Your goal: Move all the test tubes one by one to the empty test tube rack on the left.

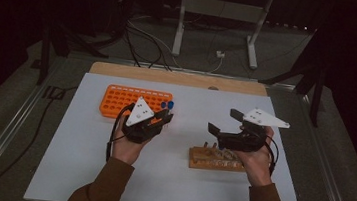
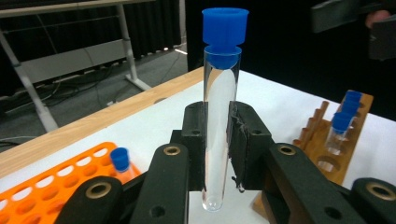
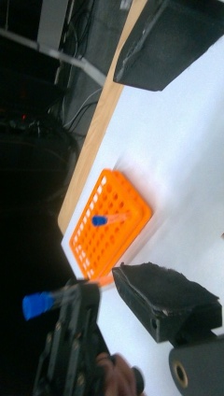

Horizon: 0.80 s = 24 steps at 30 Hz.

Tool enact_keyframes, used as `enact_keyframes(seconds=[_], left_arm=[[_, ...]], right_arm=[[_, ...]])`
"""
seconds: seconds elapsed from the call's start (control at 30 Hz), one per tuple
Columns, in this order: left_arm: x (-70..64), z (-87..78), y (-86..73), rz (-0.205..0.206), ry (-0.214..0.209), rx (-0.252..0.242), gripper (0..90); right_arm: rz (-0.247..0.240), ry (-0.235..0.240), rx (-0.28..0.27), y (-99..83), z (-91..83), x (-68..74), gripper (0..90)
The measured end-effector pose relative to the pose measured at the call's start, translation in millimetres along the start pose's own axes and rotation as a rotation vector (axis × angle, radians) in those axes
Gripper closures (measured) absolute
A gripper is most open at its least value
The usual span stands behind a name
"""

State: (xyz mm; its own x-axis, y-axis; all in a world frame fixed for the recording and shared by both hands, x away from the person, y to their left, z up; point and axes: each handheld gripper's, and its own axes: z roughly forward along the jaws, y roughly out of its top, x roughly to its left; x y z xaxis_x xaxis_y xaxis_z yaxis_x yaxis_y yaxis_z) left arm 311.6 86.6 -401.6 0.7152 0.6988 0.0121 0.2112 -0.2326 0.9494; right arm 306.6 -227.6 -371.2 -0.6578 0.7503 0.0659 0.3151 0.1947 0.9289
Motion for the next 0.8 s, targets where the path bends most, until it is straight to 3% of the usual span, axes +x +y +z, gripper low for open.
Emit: enact_keyframes(seconds=[0.3, 0.8], left_arm=[[14.0, -3.6, -2.1, -0.012, 0.037, -0.016, 78.2], [35.6, -3.6, -8.2, -0.027, 0.098, -0.019, 78.2]], right_arm=[[0.023, -0.050, 0.005, -17.1, -17.8, -20.7, 1.6], [0.062, -0.127, -0.020, -35.3, -53.0, -45.6, 0.0]])
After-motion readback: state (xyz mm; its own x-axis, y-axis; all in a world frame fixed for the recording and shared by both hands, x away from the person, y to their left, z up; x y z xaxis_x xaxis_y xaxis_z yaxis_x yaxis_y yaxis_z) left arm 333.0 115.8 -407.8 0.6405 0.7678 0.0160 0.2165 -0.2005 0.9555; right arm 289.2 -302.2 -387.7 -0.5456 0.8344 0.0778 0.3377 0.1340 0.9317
